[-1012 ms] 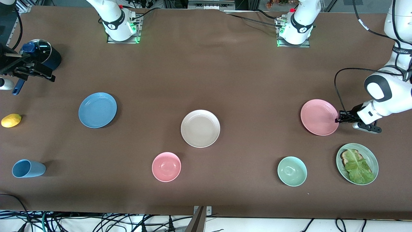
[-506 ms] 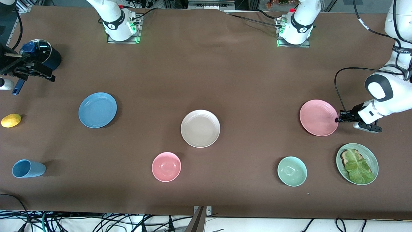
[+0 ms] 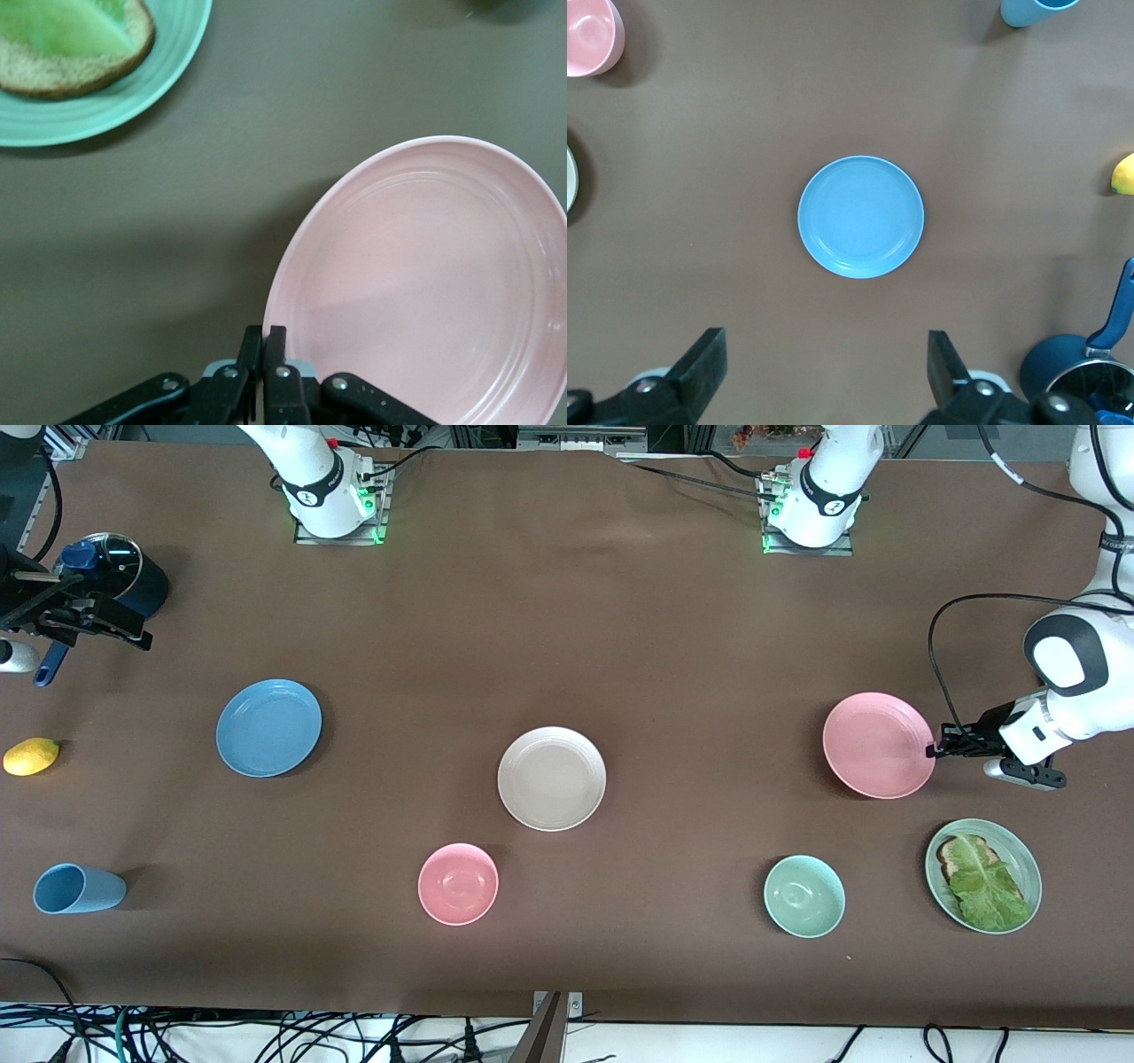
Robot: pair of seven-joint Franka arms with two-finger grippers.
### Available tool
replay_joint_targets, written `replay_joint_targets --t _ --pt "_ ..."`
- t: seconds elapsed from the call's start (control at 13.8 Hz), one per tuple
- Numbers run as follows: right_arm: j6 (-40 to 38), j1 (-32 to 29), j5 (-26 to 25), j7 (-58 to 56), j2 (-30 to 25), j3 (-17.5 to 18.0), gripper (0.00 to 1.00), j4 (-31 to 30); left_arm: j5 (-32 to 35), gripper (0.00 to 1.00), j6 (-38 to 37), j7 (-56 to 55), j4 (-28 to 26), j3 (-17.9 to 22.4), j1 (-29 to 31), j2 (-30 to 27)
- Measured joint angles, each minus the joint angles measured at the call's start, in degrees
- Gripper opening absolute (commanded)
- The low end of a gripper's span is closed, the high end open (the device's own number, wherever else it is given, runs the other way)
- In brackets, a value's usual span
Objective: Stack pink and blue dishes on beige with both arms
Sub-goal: 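Drag the pink plate with the left gripper onto the beige plate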
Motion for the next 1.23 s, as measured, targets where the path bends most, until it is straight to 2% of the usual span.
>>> replay_joint_targets --t 0.14,0.51,0.94,1.23 --pt "0.0 0.0 0.0 0.0 0.0 0.0 1.0 0.0 0.0 0.0 -0.81 -3.55 0.0 -0.99 -1.46 -1.35" --pt "-0.02 0.0 0.0 0.0 0.0 0.0 1.0 0.0 0.0 0.0 -0.85 -12.91 -0.07 -6.55 -2.88 -1.54" --pt "-0.03 0.0 0.0 0.0 0.0 0.0 1.0 -0.01 1.75 0.0 -0.77 -24.41 -0.04 -7.78 -9.98 -2.43" --pt "-0.03 0.0 0.0 0.0 0.0 0.0 1.0 -0.01 2.87 0.0 -0.04 -32.62 0.21 -8.41 -17.06 -2.64"
